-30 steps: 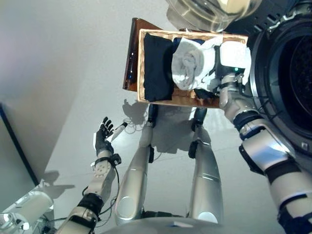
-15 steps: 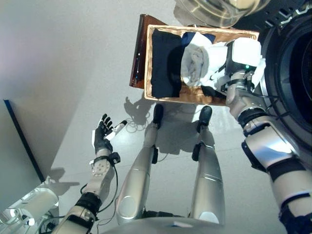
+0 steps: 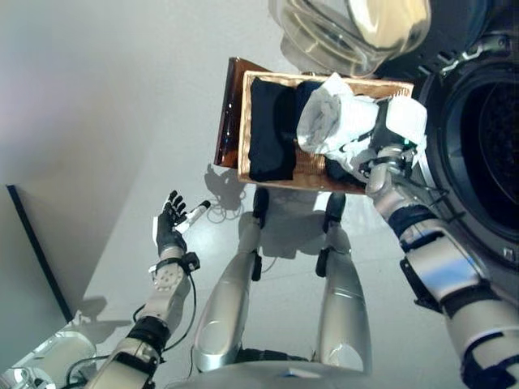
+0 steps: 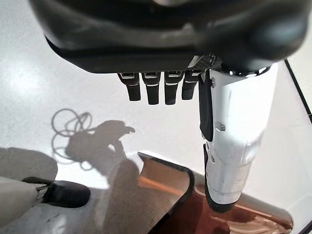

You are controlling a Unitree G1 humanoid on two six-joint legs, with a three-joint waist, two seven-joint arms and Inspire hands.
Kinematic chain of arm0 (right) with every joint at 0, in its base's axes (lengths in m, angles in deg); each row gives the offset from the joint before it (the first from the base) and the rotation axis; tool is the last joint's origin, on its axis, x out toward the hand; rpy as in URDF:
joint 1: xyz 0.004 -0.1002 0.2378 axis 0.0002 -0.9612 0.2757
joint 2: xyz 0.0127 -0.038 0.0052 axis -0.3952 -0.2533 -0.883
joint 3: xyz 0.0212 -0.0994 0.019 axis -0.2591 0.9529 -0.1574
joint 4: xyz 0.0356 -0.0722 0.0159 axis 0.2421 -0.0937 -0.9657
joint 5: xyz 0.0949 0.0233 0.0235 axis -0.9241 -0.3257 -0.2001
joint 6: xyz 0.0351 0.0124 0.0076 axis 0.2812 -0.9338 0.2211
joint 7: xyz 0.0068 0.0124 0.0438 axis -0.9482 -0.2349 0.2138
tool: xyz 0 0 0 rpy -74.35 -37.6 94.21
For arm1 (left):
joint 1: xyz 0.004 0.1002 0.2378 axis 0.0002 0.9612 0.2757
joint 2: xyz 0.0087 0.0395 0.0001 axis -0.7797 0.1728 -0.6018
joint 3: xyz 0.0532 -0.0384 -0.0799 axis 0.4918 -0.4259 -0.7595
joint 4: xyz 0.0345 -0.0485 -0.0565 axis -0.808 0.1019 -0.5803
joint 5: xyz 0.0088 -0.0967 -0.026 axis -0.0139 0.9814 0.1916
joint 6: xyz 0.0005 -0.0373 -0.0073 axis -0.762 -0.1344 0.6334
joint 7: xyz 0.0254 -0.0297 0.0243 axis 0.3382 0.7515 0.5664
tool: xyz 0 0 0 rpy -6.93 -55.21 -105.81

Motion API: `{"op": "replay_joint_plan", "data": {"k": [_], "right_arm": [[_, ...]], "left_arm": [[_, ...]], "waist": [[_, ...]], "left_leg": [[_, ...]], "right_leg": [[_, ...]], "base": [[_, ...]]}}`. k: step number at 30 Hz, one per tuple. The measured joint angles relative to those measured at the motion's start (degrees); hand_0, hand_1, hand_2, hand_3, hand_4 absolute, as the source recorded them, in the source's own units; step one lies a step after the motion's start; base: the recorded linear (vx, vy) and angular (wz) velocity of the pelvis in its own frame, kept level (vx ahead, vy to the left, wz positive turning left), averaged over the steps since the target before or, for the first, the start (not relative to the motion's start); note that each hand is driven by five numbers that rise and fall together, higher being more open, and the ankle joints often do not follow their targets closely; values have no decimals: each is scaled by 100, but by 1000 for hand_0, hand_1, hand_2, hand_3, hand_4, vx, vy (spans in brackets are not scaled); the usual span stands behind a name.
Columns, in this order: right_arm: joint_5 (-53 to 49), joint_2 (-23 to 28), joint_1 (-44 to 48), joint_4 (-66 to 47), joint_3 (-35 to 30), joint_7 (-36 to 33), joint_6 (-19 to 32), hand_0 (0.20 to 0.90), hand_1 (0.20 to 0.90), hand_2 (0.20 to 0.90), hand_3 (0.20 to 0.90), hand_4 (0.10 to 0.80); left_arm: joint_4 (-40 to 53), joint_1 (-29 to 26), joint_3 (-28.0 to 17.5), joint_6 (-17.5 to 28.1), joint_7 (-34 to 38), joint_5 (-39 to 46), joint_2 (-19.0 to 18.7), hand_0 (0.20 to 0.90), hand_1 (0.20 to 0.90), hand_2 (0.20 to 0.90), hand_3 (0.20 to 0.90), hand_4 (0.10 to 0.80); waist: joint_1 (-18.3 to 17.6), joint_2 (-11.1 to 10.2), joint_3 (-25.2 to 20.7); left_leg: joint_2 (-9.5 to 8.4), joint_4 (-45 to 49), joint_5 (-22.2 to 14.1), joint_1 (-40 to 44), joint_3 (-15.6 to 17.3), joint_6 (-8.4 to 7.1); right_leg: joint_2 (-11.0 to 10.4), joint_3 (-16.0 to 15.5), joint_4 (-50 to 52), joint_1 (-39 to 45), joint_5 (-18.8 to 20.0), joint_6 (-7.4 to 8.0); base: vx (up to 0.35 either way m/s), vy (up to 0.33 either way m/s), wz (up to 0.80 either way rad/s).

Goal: Pick up the clothes and place them into the washing machine

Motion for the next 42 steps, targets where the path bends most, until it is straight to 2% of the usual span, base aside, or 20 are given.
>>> {"op": "replay_joint_plan", "data": {"k": [4, 8, 13, 17, 22, 25, 28, 32, 36, 42], "right_arm": [[-676, -319, -686, -952, -557, -21, 120, 200, 200, 200, 200, 300], [-1827, -676, -1342, -1604, -1075, -5, 469, 200, 200, 200, 200, 300], [-2622, -869, -2135, -2132, -1271, 55, 632, 200, 200, 200, 200, 300], [-2812, -958, -2443, -2517, -1334, 231, 754, 200, 200, 200, 200, 300], [-3788, -1169, -2847, -3239, -1355, 641, 1271, 200, 200, 200, 200, 300], [-4646, -1409, -2858, -3242, -1362, 789, 1594, 200, 200, 200, 200, 300], [-5264, -1446, -2867, -3213, -1415, 862, 1652, 200, 200, 200, 200, 300], [-6317, -1502, -2899, -3066, -1612, 1109, 1857, 200, 200, 200, 200, 300], [-7018, -1524, -2906, -2976, -1731, 1284, 2068, 200, 200, 200, 200, 300], [-7517, -1584, -2831, -2689, -1893, 1397, 2210, 200, 200, 200, 200, 300]], "left_arm": [[-29, 152, -111, 0, 15, 4, 10, 900, 900, 900, 900, 800], [-36, 344, -219, -25, 7, -14, 80, 900, 900, 900, 900, 800], [-243, 456, -225, -164, -10, -42, 217, 900, 900, 900, 900, 800], [-252, 536, -225, -231, -27, -127, 229, 900, 900, 900, 900, 800], [-297, 568, -230, -260, -44, -137, 283, 900, 900, 900, 900, 800], [-312, 568, -224, -270, -58, -134, 312, 900, 900, 900, 900, 800], [-309, 582, -222, -282, -71, -117, 337, 900, 900, 900, 900, 800], [-339, 613, -221, -383, -182, -94, 379, 900, 900, 900, 900, 800], [-382, 635, -210, -394, -304, -43, 429, 900, 900, 900, 900, 800], [-422, 649, -143, -395, -430, 23, 460, 900, 900, 900, 900, 800]], "waist": [[-256, -5, 15], [-412, -6, 13], [-452, -4, 8], [-541, 1, 4], [-564, 17, -7], [-585, 29, -16], [-577, 73, -45], [-588, 233, -153], [-595, 377, -252], [-682, 490, -328]], "left_leg": [[7, -3, -102, 336, 21, -30], [30, -4, -136, 493, 89, -25], [52, -5, -185, 651, 96, -23], [66, -4, -214, 691, 100, -31], [75, -5, -259, 745, 212, -28], [74, -4, -271, 758, 247, -26], [68, -4, -284, 765, 302, -18], [65, -5, -302, 764, 381, -4], [63, -6, -316, 757, 476, -1], [54, -6, -322, 746, 565, 4]], "right_leg": [[3, -3, -122, 384, -38, 56], [12, 15, -189, 535, -37, 63], [21, -34, -298, 738, 4, 74], [33, -39, -374, 818, 18, 66], [44, 10, -378, 830, 36, 34], [47, 76, -376, 819, 36, 35], [39, 115, -376, 806, 38, 39], [29, 146, -370, 784, 35, 47], [39, 234, -350, 713, 24, 64], [41, 338, -265, 600, 19, 70]], "base": [[63, -15, -6], [64, -31, -9], [62, -26, -3], [51, -17, 0], [26, -11, -8], [24, 4, -7], [11, 5, -5], [8, -7, -4], [18, -9, -10], [4, -15, -9]]}}
